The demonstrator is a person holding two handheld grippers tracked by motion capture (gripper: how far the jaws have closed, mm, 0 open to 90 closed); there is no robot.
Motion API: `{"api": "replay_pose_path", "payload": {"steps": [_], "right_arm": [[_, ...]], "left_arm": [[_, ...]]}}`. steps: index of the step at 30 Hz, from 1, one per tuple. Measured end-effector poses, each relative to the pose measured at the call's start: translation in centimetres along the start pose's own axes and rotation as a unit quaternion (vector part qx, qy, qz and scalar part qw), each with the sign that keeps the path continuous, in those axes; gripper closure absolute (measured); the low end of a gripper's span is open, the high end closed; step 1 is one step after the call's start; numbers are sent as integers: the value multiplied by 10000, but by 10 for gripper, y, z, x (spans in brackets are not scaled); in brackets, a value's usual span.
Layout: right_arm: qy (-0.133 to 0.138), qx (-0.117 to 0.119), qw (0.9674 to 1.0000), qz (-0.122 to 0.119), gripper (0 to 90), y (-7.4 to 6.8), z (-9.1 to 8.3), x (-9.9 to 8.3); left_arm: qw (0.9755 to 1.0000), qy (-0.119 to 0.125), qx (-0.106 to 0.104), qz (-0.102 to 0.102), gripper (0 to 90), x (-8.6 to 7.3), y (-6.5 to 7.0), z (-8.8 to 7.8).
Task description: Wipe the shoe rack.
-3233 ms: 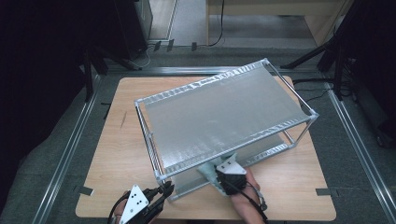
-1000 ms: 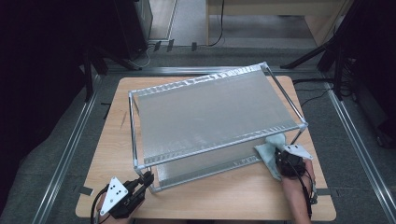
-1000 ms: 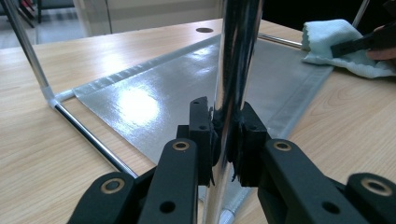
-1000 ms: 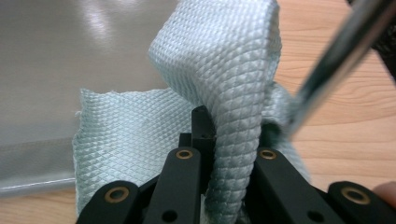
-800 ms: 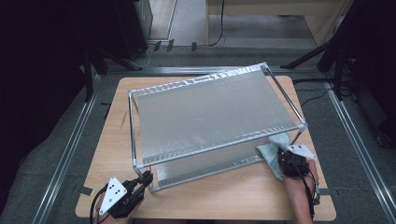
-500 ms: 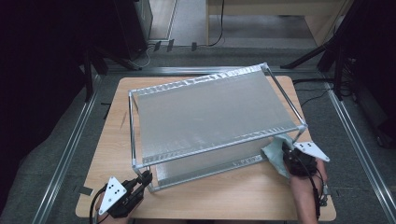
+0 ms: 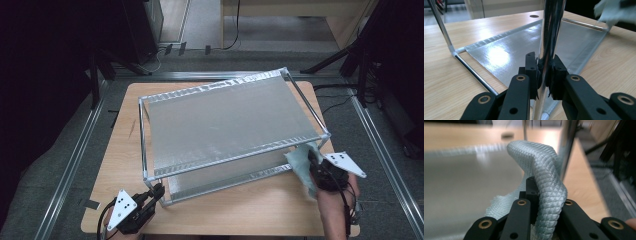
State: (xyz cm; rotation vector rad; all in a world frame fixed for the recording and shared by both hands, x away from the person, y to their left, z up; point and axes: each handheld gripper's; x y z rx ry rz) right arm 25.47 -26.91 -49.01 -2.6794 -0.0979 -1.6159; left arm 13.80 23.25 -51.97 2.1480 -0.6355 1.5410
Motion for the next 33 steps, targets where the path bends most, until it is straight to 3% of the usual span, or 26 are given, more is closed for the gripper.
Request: {"api": "replay_pose_path", "payload": {"steps": [3, 7, 12, 15, 18, 21, 24, 27, 30, 31, 33], "right_arm": [[-453, 91, 9988, -179, 848, -10, 19, -19], [-897, 341, 9940, -523, 847, -33, 34, -35], [-915, 665, 9923, -499, 847, -65, 39, -42], [-803, 734, 9917, -680, 850, -92, 37, -47], [-796, 1012, 9874, -915, 850, -122, 32, -51], [-724, 1300, 9810, -1247, 850, -156, 23, -57], [-670, 1700, 9710, -1545, 849, -190, 12, -63], [-590, 2131, 9587, -1792, 846, -221, 0, -69], [-545, 2699, 9422, -1908, 838, -242, -10, -73], [-496, 2787, 9389, -1960, 838, -247, -13, -75], [-483, 2841, 9360, -2022, 832, -251, -17, -76]], "left_arm": [[10000, 1, 0, -5, 807, 0, 0, 0], [10000, 5, -3, -23, 806, 0, 0, 0], [9999, 24, 21, -118, 804, -1, 2, 1], [9999, 29, 18, -141, 802, -1, 5, 2], [9999, 24, -80, -81, 803, 0, 13, 5], [9999, 16, -143, -5, 805, 0, 21, 9], [9998, 21, -199, 8, 805, 0, 26, 12], [9997, 33, -251, 0, 805, 0, 30, 15], [9996, 30, -290, 46, 805, 1, 33, 17], [9996, 26, -284, 72, 806, 1, 34, 17], [9995, 26, -299, 76, 807, 1, 33, 17]]}}
Point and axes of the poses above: each handheld gripper's, and its own axes: z roughly forward along the jaws, x roughly out of its top, y roughly to its right, and after that the axes turned 5 degrees about -x, right-handed
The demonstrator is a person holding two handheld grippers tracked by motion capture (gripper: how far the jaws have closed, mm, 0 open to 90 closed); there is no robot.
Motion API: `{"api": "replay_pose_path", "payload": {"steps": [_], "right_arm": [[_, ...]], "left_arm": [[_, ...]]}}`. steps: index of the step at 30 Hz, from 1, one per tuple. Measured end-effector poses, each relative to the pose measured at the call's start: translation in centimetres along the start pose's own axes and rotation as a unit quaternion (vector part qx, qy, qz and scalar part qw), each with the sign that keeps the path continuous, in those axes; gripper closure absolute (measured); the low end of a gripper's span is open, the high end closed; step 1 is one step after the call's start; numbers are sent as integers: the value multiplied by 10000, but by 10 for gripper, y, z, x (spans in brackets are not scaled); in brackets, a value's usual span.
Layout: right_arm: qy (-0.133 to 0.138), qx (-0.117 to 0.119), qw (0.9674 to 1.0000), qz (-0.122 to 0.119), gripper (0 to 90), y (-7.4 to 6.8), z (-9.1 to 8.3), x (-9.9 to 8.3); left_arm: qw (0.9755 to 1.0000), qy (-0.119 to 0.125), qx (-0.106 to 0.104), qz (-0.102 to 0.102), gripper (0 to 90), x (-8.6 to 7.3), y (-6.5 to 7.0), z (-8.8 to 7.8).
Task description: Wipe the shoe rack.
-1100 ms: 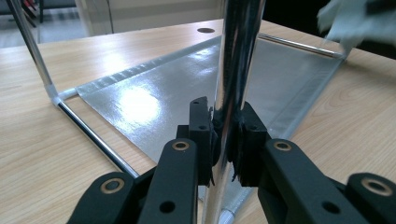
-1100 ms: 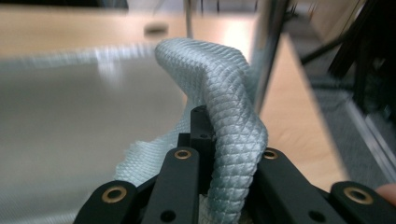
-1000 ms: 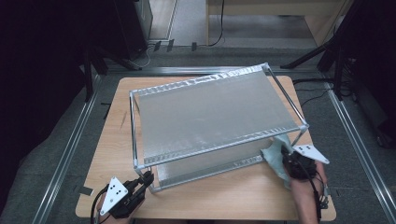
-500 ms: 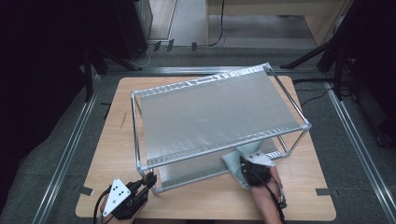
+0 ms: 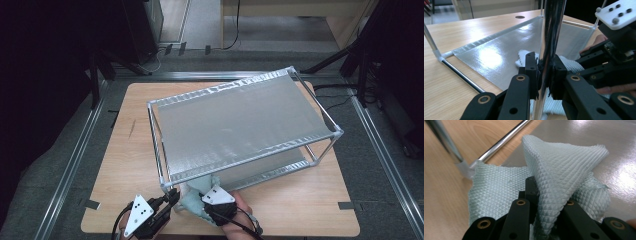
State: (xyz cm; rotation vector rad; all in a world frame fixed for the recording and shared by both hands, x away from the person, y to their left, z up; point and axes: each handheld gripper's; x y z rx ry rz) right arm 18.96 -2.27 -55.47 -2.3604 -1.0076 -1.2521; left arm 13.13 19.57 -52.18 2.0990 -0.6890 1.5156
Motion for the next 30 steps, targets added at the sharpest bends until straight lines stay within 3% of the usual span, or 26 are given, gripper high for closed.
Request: {"api": "replay_pose_path", "payload": {"steps": [4, 6, 9, 12, 15, 18, 21, 28, 30], "right_arm": [[-59, -59, 10000, 2, 802, 12, -6, -2], [-94, -291, 9995, -6, 804, 24, -13, -7], [-144, -618, 9975, 322, 805, 51, -27, -16], [-264, -1029, 9928, 550, 816, 81, -41, -26], [-317, -1398, 9856, 899, 820, 111, -51, -35], [-332, -1696, 9785, 1127, 819, 133, -57, -40], [-323, -1835, 9740, 1288, 825, 142, -58, -42], [-359, -1948, 9716, 1292, 838, 144, -44, -40], [-405, -1938, 9700, 1411, 835, 144, -47, -39]], "left_arm": [[10000, -13, 4, 25, 808, 0, 0, 0], [10000, -19, 5, 20, 808, 0, -1, 0], [10000, -16, 12, -5, 808, 0, -2, 1], [10000, -20, 26, -16, 807, 1, -4, 1], [10000, -18, 44, -29, 807, 1, -6, 1], [10000, -23, 62, -36, 806, 1, -7, 0], [10000, -22, 67, -48, 806, 1, -8, 0], [9999, -43, 124, -45, 807, 1, -7, -1], [9999, -51, 152, -28, 807, 1, -8, -2]]}}
Point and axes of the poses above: each handheld gripper's, and its own axes: z roughly forward along the jaws, x roughly out of its top, y roughly to its right, and after that the axes turned 5 degrees about -x, right-handed
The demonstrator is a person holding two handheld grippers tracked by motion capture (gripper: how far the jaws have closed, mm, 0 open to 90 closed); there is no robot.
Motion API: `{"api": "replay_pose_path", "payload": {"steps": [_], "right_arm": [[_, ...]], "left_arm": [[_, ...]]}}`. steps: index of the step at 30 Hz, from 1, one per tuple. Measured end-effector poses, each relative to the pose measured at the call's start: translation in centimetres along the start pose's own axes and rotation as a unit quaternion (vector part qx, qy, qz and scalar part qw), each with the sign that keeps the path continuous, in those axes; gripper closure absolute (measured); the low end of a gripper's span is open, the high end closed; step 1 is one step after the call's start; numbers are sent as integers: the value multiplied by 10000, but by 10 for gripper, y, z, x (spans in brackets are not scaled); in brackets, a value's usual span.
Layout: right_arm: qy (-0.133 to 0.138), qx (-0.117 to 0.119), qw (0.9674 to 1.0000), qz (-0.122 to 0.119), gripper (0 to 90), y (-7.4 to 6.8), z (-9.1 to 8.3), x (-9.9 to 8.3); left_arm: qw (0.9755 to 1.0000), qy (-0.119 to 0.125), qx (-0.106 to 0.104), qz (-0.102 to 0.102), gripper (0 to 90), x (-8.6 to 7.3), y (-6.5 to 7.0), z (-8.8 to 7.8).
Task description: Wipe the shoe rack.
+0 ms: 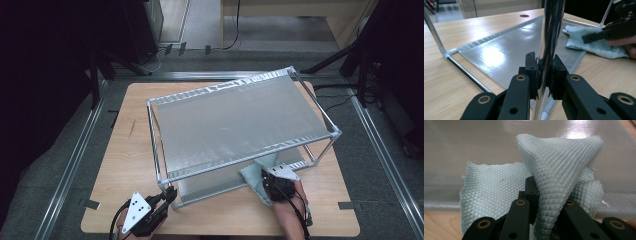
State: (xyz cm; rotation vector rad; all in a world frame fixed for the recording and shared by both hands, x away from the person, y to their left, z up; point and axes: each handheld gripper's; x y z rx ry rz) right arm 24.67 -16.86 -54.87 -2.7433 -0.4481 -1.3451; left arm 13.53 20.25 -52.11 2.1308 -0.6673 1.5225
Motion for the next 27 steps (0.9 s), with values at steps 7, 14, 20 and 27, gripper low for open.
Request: {"api": "replay_pose_path", "payload": {"steps": [7, 14, 20, 27], "right_arm": [[-198, -73, 9998, 10, 836, -2, -31, -12], [-382, -3, 9993, -46, 832, -10, -27, -18], [-314, 51, 9995, -3, 819, -12, -7, -3], [-331, 99, 9994, -50, 823, -26, 19, 20]], "left_arm": [[9999, 27, 83, -132, 804, -1, -8, -4], [9999, 16, -92, -146, 801, -1, -7, -4], [9999, -26, -164, -49, 805, 0, -4, -3], [9996, -37, -267, 58, 808, 1, 7, 4]]}}
Point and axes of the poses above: each handheld gripper's, and its own axes: z roughly forward along the jaws, x roughly out of its top, y roughly to its right, and after that the axes turned 5 degrees about -x, right-handed
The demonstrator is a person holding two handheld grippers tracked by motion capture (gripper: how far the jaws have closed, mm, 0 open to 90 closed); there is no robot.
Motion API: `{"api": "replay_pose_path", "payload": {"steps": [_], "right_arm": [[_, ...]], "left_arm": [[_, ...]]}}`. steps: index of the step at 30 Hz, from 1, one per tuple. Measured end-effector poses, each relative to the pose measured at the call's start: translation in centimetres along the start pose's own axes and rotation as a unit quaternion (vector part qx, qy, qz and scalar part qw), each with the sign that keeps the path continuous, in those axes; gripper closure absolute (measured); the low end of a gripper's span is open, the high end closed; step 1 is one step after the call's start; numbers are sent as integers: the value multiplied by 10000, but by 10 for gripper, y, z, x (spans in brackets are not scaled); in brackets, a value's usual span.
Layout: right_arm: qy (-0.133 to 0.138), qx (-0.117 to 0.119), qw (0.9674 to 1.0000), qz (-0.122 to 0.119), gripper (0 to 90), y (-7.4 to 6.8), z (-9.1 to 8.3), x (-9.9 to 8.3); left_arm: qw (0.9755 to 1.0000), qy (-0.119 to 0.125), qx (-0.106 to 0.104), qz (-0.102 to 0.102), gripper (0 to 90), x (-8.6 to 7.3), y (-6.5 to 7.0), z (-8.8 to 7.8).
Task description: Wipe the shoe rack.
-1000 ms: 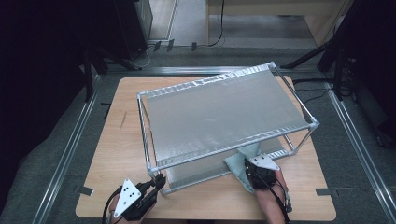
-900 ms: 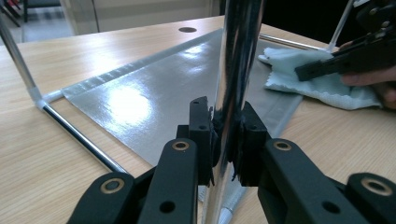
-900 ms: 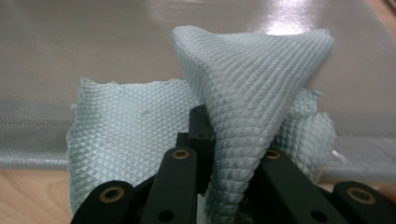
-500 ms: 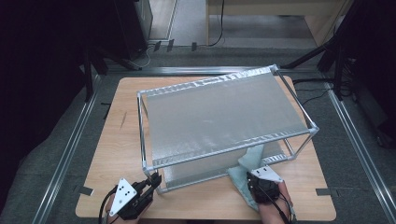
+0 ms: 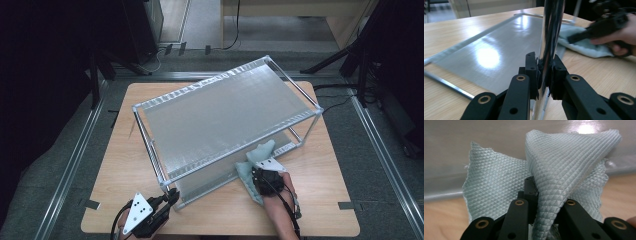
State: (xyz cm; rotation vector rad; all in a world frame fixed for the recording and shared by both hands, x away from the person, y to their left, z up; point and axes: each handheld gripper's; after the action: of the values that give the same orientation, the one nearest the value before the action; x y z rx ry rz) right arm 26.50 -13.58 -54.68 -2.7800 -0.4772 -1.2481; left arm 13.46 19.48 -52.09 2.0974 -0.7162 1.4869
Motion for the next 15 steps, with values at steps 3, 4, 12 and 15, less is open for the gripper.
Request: {"api": "replay_pose_path", "payload": {"steps": [3, 4, 12, 15], "right_arm": [[-17, 83, 10000, -45, 824, -12, 9, 10], [2, 100, 9999, -80, 825, -16, 13, 13], [134, 338, 9988, -316, 838, -46, 39, 38], [172, 741, 9960, -461, 821, -52, 47, 45]], "left_arm": [[10000, -32, -44, 28, 810, 3, 4, 8], [10000, -38, -64, 49, 811, 4, 6, 12], [9998, 59, -168, 74, 811, 12, 20, 44], [9996, 141, -225, 42, 810, 14, 23, 57]]}}
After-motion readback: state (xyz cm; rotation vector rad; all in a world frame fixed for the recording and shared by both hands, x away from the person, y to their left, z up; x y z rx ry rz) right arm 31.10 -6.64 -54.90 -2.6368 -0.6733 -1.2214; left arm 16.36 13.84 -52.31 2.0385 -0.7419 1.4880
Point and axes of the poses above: each handheld gripper's, and its own axes: z roughly forward along the jaws, x roughly out of its top, y roughly to its right, and after that the axes turned 5 degrees about -x, right-handed
